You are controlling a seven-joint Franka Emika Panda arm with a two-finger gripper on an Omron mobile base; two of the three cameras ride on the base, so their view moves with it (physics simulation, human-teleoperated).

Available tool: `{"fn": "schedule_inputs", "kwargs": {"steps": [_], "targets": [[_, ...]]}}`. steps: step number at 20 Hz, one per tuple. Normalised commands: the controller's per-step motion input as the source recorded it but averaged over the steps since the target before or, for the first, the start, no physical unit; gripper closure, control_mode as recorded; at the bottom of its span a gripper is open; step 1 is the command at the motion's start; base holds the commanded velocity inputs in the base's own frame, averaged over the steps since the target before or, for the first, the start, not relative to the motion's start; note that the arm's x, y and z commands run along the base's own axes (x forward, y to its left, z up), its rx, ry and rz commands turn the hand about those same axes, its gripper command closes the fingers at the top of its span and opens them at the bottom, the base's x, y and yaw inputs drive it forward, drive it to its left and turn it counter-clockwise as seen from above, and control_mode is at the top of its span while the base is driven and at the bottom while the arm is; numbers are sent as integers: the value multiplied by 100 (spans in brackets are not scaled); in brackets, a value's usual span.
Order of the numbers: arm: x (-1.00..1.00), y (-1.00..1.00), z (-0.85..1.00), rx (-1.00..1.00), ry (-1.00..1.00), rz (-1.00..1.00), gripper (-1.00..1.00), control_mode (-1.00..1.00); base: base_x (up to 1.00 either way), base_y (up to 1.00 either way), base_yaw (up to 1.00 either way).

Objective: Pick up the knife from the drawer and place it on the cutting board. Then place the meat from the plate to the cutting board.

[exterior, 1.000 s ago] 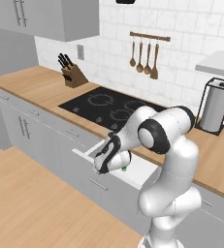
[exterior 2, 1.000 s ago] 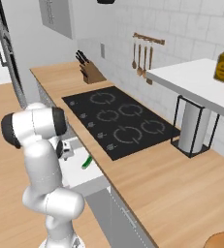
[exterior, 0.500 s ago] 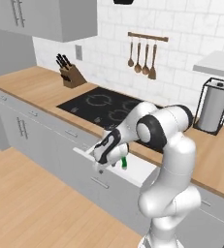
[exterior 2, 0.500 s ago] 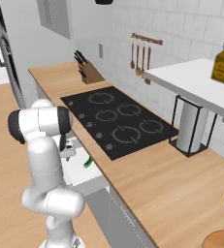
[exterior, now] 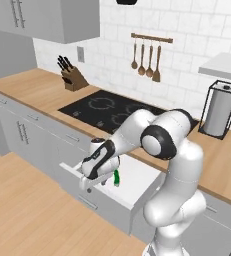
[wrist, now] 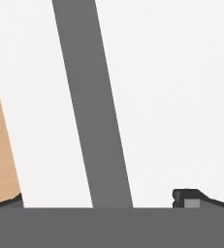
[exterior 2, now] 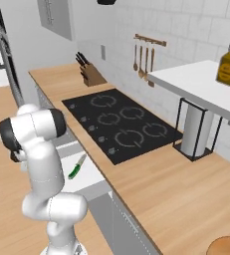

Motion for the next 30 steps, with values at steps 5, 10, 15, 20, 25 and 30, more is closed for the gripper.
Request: {"fn": "schedule_inputs", "kwargs": {"steps": [5,10,15,20,25,30], "targets": [[-46,100,-2,0,22,0,-100,-100,0,0,0],[-40,94,2,-2,18,0,-100,-100,0,0,0],[-33,85,31,-10,7,-2,-100,-100,0,0,0],[-14,46,100,-23,0,-17,-100,-100,0,0,0],[-1,-8,81,-15,0,-21,-100,-100,0,0,0],[44,-55,2,-16,-6,-50,-100,-100,0,0,0]]}}
